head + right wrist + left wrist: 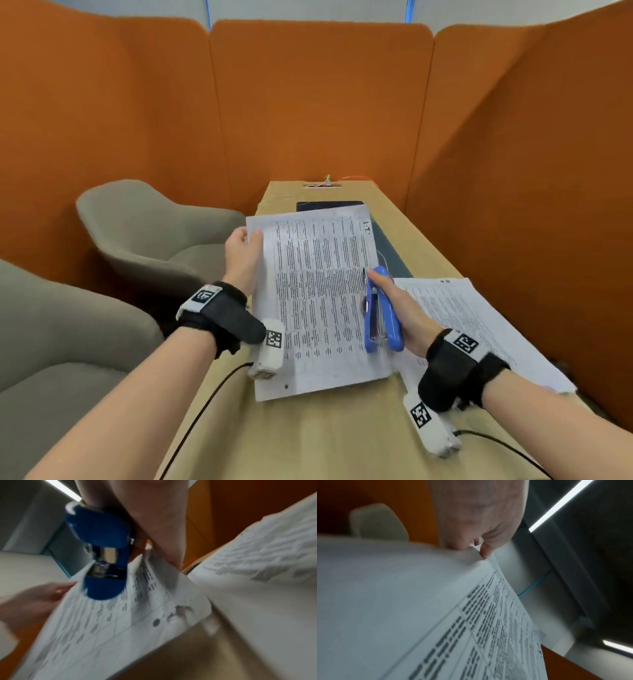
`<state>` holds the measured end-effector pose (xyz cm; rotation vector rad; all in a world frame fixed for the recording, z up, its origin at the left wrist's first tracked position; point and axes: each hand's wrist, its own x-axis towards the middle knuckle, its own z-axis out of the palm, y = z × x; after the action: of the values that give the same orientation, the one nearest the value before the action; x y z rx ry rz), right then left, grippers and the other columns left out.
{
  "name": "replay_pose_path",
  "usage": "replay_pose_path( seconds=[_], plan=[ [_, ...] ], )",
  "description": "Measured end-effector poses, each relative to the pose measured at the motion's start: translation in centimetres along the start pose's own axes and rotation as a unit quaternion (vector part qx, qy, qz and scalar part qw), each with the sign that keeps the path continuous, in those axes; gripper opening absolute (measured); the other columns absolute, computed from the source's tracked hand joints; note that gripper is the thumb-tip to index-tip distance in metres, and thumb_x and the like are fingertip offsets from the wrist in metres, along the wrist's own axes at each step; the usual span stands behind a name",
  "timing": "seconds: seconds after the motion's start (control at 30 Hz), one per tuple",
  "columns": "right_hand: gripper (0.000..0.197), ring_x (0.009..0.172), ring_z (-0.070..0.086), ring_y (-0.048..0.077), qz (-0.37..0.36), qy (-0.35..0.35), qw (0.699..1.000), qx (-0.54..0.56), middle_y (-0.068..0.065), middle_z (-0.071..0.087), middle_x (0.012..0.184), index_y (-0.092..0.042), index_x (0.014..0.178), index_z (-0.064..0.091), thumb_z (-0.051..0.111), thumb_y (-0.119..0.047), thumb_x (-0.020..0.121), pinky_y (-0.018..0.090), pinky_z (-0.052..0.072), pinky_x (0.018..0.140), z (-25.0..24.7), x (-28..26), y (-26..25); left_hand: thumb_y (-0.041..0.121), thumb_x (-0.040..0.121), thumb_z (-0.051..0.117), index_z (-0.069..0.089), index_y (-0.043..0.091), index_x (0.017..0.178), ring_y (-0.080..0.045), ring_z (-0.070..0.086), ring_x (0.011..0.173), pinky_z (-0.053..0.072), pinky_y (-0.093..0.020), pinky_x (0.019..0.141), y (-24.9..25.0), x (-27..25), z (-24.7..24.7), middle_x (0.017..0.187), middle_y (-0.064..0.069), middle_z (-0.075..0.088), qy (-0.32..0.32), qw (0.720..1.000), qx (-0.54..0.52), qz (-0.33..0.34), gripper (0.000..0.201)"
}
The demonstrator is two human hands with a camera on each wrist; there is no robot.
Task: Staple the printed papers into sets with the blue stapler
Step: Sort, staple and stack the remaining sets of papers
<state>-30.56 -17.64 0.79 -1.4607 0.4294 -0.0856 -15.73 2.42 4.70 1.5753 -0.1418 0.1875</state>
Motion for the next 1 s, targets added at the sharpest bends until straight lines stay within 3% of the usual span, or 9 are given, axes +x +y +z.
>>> replay_pose_path(
  seconds=[0.1, 0.2, 0.33, 0.5, 0.6, 0.73, 0.8, 0.9, 1.0],
  plan=[
    [0.085, 0.089, 0.063, 0.034, 0.018, 0.089, 0.994, -0.062, 0.024, 0.065, 0.105, 0.006, 0.115, 0.062, 0.064, -0.066, 0.071, 0.040, 0.048, 0.085, -2.5, 0.2, -0.4, 0.031, 0.099, 0.044, 0.049, 0.012, 0.117, -0.021, 0.048, 0.098, 0.040, -0.034, 0.083, -0.5, 0.6, 3.2, 0.106, -0.004, 0.051, -0.072, 0.996, 0.033, -0.047, 0.026],
    [0.072, 0.084, 0.064, 0.033, 0.055, 0.130, 0.986, -0.083, 0.018, 0.068, 0.094, -0.001, 0.111, 0.061, 0.066, -0.062, 0.073, 0.040, 0.051, 0.082, -6.8, 0.7, -1.2, 0.035, 0.101, 0.037, 0.024, 0.009, 0.148, -0.028, 0.029, 0.139, 0.025, -0.039, 0.113, -3.0, 1.5, 5.3, 0.152, -0.012, 0.029, -0.186, 0.947, 0.258, -0.053, 0.055],
    [0.047, 0.062, 0.054, 0.028, 0.110, 0.161, 0.968, -0.156, 0.016, 0.059, 0.070, -0.001, 0.092, 0.058, 0.063, -0.047, 0.086, 0.033, 0.044, 0.060, -12.5, 0.4, -1.9, 0.027, 0.102, 0.035, 0.022, 0.007, 0.149, -0.033, 0.019, 0.144, 0.019, -0.038, 0.115, -5.9, 1.8, 6.4, 0.157, -0.015, 0.015, -0.282, 0.791, 0.543, -0.032, 0.052],
    [0.048, 0.076, 0.056, 0.031, 0.156, 0.174, 0.945, -0.231, 0.020, 0.062, 0.087, 0.003, 0.101, 0.058, 0.061, -0.043, 0.088, 0.037, 0.043, 0.073, -15.5, 0.2, -1.3, 0.028, 0.096, 0.044, 0.043, 0.007, 0.133, -0.036, 0.036, 0.130, 0.032, -0.046, 0.109, -8.0, 2.6, 7.1, 0.143, -0.017, 0.037, -0.338, 0.694, 0.636, -0.030, 0.043],
    [0.060, 0.076, 0.057, 0.030, 0.180, 0.186, 0.921, -0.291, 0.017, 0.063, 0.088, 0.006, 0.114, 0.058, 0.056, -0.048, 0.090, 0.034, 0.043, 0.065, -15.4, 0.5, -1.1, 0.037, 0.090, 0.053, 0.043, 0.009, 0.128, -0.036, 0.042, 0.123, 0.038, -0.044, 0.103, -10.2, 4.7, 7.6, 0.134, -0.014, 0.041, -0.346, 0.685, 0.641, -0.033, 0.048],
    [0.083, 0.107, 0.053, 0.033, 0.143, 0.230, 0.834, -0.481, 0.015, 0.060, 0.112, -0.014, 0.091, 0.059, 0.031, -0.089, 0.069, 0.040, 0.039, 0.097, -14.8, 1.7, -0.6, 0.045, 0.093, 0.051, 0.049, 0.007, 0.126, -0.032, 0.055, 0.114, 0.046, -0.037, 0.094, -9.0, 4.2, 7.0, 0.127, -0.014, 0.055, -0.356, 0.681, 0.640, 0.004, 0.051],
    [0.093, 0.104, 0.058, 0.034, 0.117, 0.205, 0.865, -0.442, 0.013, 0.063, 0.104, -0.013, 0.086, 0.057, 0.035, -0.096, 0.051, 0.045, 0.044, 0.096, -13.9, 2.3, -0.5, 0.042, 0.097, 0.046, 0.056, 0.006, 0.122, -0.031, 0.056, 0.113, 0.044, -0.035, 0.090, -8.6, 4.4, 6.6, 0.124, -0.013, 0.058, -0.352, 0.671, 0.652, 0.028, 0.046],
    [0.082, 0.087, 0.068, 0.032, 0.082, 0.144, 0.924, -0.344, 0.016, 0.071, 0.088, -0.002, 0.094, 0.066, 0.053, -0.079, 0.069, 0.037, 0.050, 0.079, -11.0, 2.3, -0.8, 0.029, 0.097, 0.045, 0.065, 0.010, 0.113, -0.030, 0.058, 0.106, 0.044, -0.033, 0.087, -7.5, 4.7, 5.9, 0.116, -0.010, 0.063, -0.333, 0.694, 0.636, 0.061, 0.032],
    [0.070, 0.079, 0.067, 0.028, 0.055, 0.117, 0.942, -0.310, 0.015, 0.072, 0.084, -0.004, 0.091, 0.067, 0.057, -0.071, 0.074, 0.035, 0.050, 0.076, -8.3, 2.0, -1.1, 0.014, 0.092, 0.045, 0.066, 0.013, 0.095, -0.026, 0.054, 0.083, 0.043, -0.030, 0.073, -6.5, 4.9, 4.5, 0.092, -0.007, 0.058, -0.252, 0.747, 0.610, 0.074, 0.021]
  ],
)
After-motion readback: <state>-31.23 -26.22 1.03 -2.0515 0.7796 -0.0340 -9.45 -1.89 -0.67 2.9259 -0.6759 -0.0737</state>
